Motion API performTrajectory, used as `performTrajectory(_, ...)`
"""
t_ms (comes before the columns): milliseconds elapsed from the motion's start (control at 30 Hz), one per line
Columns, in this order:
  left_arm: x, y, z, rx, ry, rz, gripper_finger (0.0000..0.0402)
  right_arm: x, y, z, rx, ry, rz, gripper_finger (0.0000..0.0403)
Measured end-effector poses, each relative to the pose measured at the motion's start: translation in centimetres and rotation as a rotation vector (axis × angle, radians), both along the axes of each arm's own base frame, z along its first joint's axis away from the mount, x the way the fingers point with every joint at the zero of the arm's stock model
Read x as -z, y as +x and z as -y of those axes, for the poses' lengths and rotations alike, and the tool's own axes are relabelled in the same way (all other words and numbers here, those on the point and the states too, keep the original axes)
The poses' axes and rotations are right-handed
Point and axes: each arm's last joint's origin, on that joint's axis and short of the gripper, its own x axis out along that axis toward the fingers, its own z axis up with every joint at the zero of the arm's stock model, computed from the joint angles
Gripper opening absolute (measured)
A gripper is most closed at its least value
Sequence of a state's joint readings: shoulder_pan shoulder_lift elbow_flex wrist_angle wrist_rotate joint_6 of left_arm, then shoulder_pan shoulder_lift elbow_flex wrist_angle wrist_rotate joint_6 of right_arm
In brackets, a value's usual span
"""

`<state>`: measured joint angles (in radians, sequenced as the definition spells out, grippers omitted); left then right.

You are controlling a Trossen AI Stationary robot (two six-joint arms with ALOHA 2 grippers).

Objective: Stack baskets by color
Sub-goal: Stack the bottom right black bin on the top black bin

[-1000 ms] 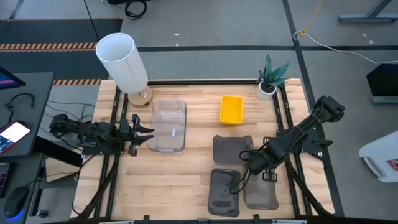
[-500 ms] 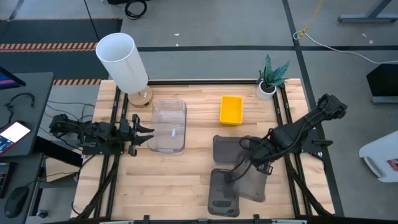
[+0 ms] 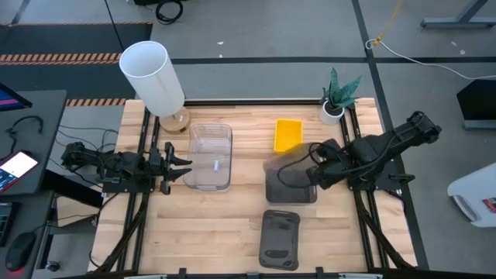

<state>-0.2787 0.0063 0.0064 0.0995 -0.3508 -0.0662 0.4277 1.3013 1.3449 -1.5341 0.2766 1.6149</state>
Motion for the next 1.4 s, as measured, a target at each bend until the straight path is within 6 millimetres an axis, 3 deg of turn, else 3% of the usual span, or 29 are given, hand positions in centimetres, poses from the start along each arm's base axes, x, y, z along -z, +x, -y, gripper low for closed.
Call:
performTrajectory(333,0.0,0.0,0.0,0.000,0.000,0.000,0.0117,1.1,1.4,-0.5,0.239,-0.033,0.067,0.0008)
performTrajectory(733,0.0,0.0,0.0,0.000,0.000,0.000,0.0117,4.0,4.6,-2.6,0.273,0.053,-0.001,0.0008)
performTrajectory(1133,0.0,0.0,0.0,0.000,0.000,0.000,0.0117,5.8,2.7,-5.9,0.354,0.073,-0.006,0.0008)
performTrajectory(1400,0.0,0.0,0.0,0.000,0.000,0.000,0.0117,7.5,1.7,-6.3,0.406,0.091,0.028,0.0008)
